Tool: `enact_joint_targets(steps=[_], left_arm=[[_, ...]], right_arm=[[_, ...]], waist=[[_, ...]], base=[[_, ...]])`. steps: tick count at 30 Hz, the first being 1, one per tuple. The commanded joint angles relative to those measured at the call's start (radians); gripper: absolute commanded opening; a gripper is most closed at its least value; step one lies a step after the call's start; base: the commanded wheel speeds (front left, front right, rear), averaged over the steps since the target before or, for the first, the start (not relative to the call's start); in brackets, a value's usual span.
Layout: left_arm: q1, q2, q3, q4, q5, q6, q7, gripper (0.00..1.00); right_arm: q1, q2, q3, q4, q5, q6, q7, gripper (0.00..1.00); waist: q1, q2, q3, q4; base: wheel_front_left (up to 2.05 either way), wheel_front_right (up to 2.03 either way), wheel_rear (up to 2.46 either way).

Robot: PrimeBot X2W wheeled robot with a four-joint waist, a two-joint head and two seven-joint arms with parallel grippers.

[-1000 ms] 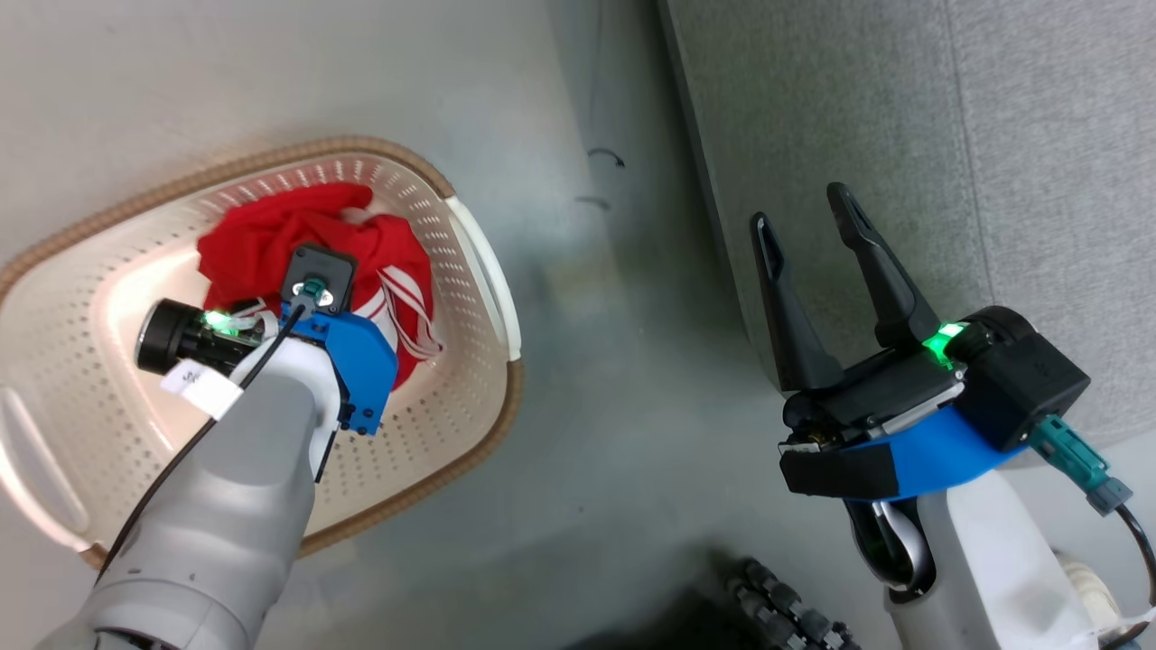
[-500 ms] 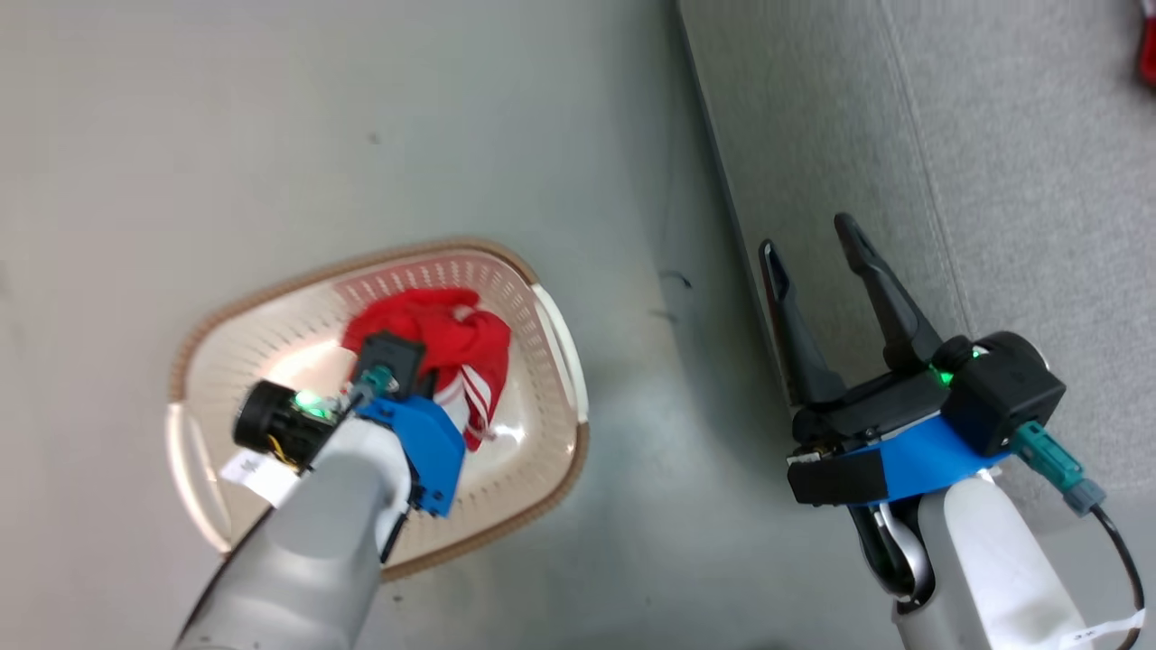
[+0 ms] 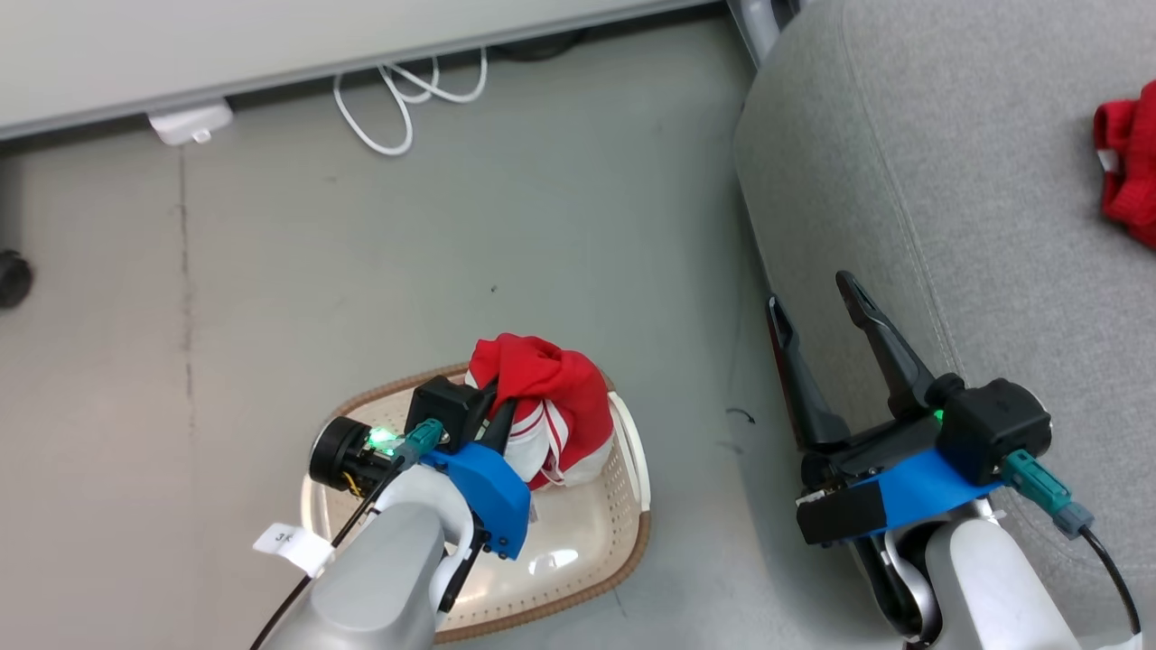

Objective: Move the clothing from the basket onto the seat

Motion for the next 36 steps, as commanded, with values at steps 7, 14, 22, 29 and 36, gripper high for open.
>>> enact_joint_targets(steps=[7,14,22,29,36], left_arm=[[0.064,0.003,0.053,-0.118,0.040,-0.005,-0.005,0.00],[0.040,-0.003,0.087,-0.185,0.057,-0.026,-0.005,0.00],[-0.025,-0.010,0.068,-0.173,0.036,-0.047,-0.002,0.00],[-0.098,-0.014,0.036,-0.170,-0.015,-0.059,0.058,0.00],[-0.129,-0.015,-0.005,-0.212,-0.065,-0.055,0.078,0.00]], right_arm=[[0.044,-0.001,-0.007,-0.003,0.001,0.000,0.019,1.00],[0.089,-0.001,-0.015,0.009,0.009,0.001,0.036,1.00],[0.120,-0.001,-0.004,0.019,0.019,0.001,0.052,1.00],[0.138,-0.001,0.008,0.031,0.028,0.001,0.067,1.00],[0.141,-0.001,0.013,0.041,0.033,0.001,0.073,1.00]], waist=[[0.0003,-0.0001,-0.129,0.047],[0.0003,-0.0001,-0.216,0.070],[0.0003,-0.0001,-0.264,0.093],[0.0003,-0.0001,-0.294,0.114],[0.0003,-0.0001,-0.309,0.128]], base=[[0.00,0.00,0.00],[0.00,0.00,0.00],[0.00,0.00,0.00],[0.00,0.00,0.00],[0.00,0.00,0.00]])
